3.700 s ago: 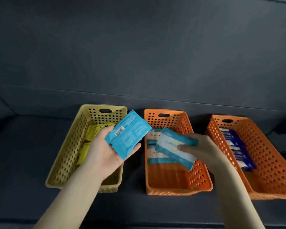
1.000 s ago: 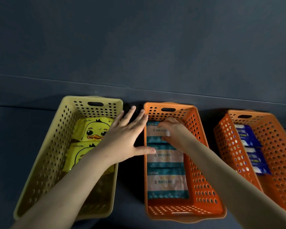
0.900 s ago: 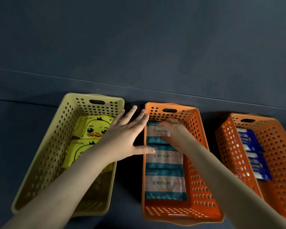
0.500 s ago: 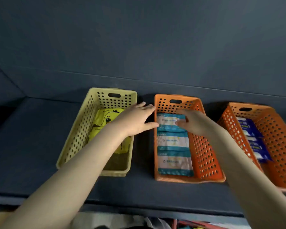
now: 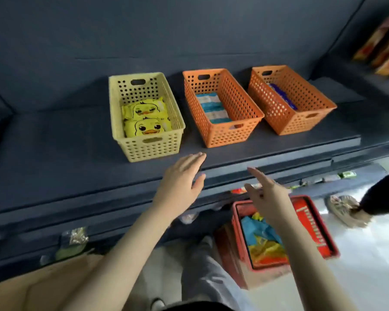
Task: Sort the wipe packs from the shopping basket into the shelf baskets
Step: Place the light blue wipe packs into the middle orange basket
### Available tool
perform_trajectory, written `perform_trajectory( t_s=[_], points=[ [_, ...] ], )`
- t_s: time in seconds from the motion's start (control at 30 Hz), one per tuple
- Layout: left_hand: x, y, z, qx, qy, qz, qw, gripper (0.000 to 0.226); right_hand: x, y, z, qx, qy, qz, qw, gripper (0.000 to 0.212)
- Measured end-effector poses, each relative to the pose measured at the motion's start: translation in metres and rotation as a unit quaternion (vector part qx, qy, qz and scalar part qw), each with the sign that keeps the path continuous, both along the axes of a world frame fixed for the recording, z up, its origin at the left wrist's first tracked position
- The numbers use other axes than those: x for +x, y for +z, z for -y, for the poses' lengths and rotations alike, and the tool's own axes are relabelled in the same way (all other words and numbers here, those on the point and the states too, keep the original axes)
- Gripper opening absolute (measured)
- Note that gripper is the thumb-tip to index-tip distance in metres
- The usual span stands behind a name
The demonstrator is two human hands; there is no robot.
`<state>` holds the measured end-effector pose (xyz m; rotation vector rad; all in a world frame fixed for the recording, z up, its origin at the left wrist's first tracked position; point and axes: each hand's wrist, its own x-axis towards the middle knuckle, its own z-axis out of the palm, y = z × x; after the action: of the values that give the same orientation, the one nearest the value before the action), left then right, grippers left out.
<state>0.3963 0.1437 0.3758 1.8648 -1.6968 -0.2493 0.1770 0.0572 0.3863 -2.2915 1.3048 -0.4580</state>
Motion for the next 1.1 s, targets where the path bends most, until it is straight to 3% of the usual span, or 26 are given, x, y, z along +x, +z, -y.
perform_trajectory(
  t_s=[0.27, 0.57, 0.7, 0.9, 1.1],
  points=[
    [-0.078, -0.104, -0.042, 0.191, -0.029, -0.076, 0.978, 0.046, -0.118, -0.103, -0.073, 0.197, -0.173, -0.074, 0.962, 0.043],
    [-0.187, -0.196, 0.024, 0.415, 0.004, -0.202, 0.887, 0.036, -0.259, -0.178, -0.006, 0.307, -0.315, -0.039, 0.897, 0.027],
    [-0.240, -0.236, 0.076, 0.447, 0.049, -0.232, 0.862, 0.030, -0.307, -0.220, 0.065, 0.341, -0.302, -0.044, 0.889, 0.024],
    [-0.300, -0.291, 0.160, 0.472, 0.030, -0.245, 0.847, 0.034, -0.319, -0.285, 0.156, 0.353, -0.280, -0.099, 0.887, 0.030],
    [-0.304, -0.408, 0.215, 0.505, 0.066, -0.168, 0.844, 0.047, -0.306, -0.404, 0.193, 0.385, -0.203, -0.126, 0.892, 0.029]
  ],
)
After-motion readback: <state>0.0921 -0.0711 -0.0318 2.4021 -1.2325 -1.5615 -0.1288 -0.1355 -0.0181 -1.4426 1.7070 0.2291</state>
